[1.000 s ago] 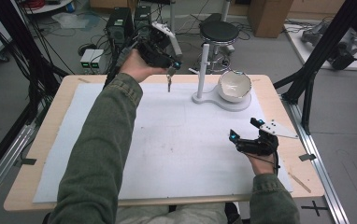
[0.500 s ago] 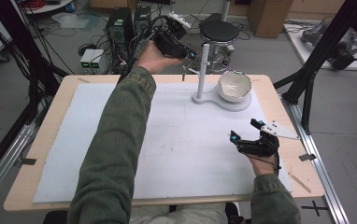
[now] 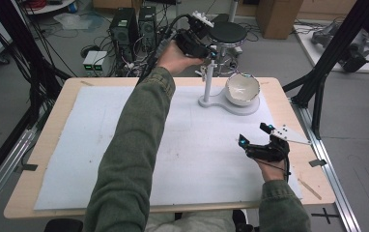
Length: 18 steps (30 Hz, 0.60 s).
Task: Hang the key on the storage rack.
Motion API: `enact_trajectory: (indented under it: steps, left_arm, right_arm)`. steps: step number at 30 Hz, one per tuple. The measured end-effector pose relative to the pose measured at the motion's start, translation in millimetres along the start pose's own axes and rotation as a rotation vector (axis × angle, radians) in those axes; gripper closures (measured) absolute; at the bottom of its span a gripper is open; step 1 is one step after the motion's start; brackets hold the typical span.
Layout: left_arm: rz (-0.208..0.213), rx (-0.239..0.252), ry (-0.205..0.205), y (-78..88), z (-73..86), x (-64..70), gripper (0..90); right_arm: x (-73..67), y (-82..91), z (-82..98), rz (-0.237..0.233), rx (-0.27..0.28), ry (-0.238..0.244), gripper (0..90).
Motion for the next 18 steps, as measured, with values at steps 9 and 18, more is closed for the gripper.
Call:
enact_trajectory:
  steps: [9,18]
  left_arm:
    - [-0.013,0.046,-0.001,-19.8,-2.9,-2.4,82.6]
    - [0.014,0.053,0.013,-42.2,1.0,-2.8,82.6]
  right_arm:
    - [0.4,-0.1,-0.2,0.002,0.004,0.004,0.8]
    - [1.5,-0.3,-0.1,0.008,0.001,0.003,0.8]
Point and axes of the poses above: each handheld gripper's, and its own axes: y roughly backward along the jaws, z roughly out of its underside, x roughly to its right, the point moved 2 cm from there along -y, roughly forward along the jaws, and after that the axes turned 11 degrees about -y, right-handed, at the moved point
